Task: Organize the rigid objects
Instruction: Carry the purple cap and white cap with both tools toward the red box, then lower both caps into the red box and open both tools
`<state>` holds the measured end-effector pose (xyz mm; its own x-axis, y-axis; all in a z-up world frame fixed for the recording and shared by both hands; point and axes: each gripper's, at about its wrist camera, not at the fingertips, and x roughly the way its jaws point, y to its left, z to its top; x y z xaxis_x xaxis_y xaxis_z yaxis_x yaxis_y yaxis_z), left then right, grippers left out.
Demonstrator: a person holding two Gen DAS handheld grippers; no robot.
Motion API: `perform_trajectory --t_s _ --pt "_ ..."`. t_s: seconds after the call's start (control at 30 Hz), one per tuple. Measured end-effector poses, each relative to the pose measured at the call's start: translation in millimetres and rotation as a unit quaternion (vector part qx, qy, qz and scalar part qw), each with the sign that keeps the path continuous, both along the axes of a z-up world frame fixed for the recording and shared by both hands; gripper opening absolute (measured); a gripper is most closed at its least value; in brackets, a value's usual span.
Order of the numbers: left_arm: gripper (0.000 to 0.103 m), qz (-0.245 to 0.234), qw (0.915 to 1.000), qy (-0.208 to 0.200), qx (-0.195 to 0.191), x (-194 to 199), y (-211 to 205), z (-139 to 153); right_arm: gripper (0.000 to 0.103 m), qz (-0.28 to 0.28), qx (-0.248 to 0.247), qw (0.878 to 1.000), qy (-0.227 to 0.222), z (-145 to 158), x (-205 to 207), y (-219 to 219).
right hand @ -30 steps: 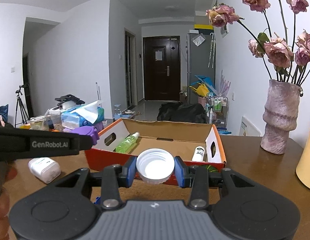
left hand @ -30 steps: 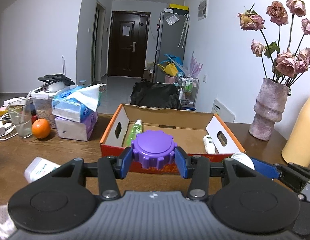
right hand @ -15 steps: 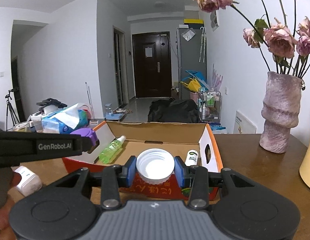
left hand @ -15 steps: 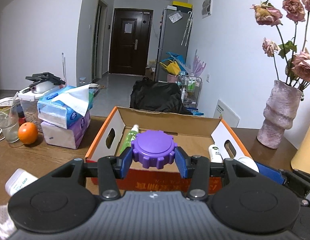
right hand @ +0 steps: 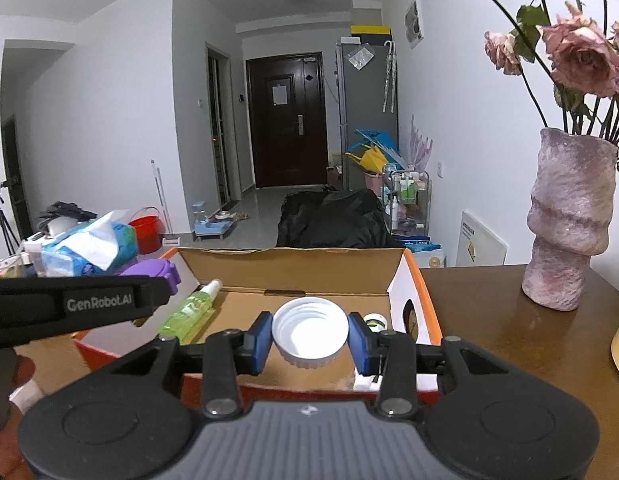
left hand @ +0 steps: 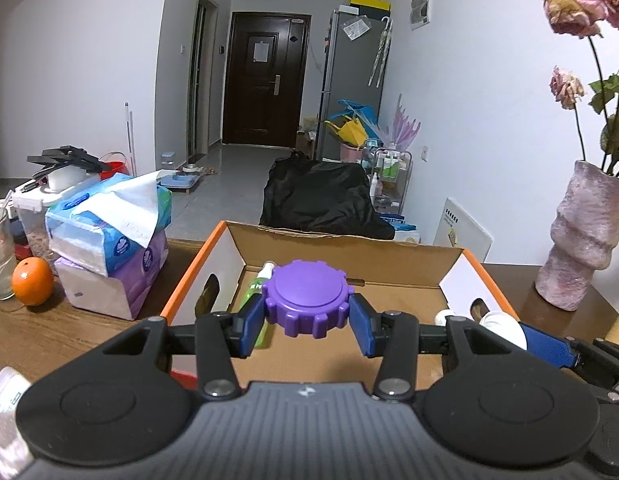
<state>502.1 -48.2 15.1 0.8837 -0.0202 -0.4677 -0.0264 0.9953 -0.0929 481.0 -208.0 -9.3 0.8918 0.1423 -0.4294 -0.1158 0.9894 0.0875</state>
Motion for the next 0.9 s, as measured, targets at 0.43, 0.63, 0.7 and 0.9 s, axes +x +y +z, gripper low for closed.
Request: perform_trajectory --t_s 0.43,0.63,0.7,0.9 --pt "0.047 0.014 0.9995 0.01 0.026 37 -1 -18 0.039 -0.014 -0.009 1.0 0.02 -14 42 -1" --pt "0.047 0.017 0.9989 0.022 0.037 52 0 -27 0.039 -0.015 -0.018 0.999 0.031 -23 54 2" --pt "0.047 0.019 0.9986 0.026 0.042 56 0 -30 0.039 -0.014 -0.023 0.999 0.034 -25 58 4" --pt "0.047 0.013 0.9983 0.037 0.042 64 4 -37 0.039 -0.014 -0.034 0.998 0.046 -34 67 6"
